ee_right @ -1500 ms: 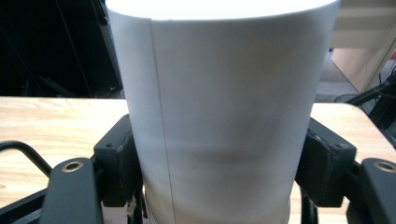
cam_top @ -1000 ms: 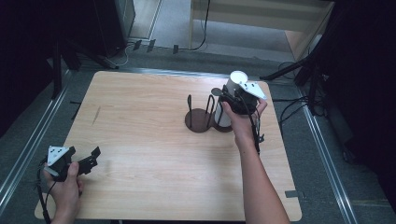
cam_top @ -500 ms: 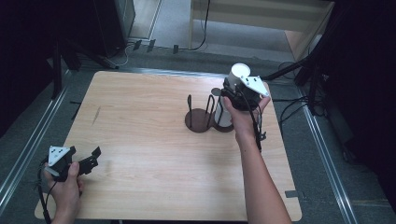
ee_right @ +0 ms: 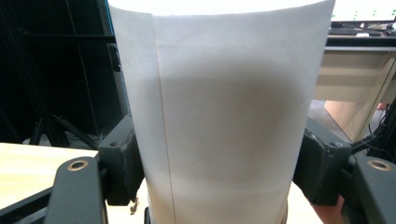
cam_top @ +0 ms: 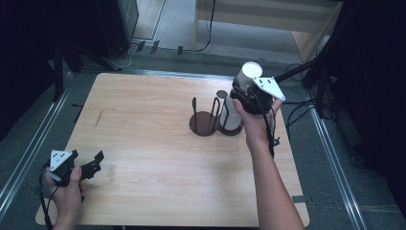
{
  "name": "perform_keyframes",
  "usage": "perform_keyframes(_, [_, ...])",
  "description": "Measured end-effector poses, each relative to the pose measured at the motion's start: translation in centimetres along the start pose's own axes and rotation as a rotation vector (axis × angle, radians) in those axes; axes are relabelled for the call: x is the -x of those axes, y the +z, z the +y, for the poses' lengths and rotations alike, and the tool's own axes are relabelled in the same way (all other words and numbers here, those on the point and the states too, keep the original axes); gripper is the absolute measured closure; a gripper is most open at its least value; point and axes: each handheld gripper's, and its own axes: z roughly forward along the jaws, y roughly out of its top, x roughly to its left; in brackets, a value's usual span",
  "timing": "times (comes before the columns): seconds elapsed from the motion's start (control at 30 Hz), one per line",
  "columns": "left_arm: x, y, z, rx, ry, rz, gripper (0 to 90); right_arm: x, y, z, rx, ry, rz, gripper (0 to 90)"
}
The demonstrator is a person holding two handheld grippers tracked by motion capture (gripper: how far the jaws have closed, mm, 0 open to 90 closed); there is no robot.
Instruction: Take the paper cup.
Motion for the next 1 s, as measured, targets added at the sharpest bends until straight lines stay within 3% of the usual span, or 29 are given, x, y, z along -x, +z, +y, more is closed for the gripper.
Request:
perform_keyframes(0.37, [0.1,-0.1,0.1,-0.005,0.019,-0.006,1.8,0.2,-2.2,-0.1,-0.002,-0.005,0.035,28.3])
perform_keyframes(0.7, [0.1,-0.2,0.4,-0.01,0.029,-0.027,0.0,0.3,-4.5,-1.9,-0.025,0.007,0.066,28.3])
perform_keyframes(1.0, [0.9,-0.1,1.4,-0.007,0.032,-0.098,0.0,0.8,-6.6,-3.7,-0.035,-0.012,0.066,28.2])
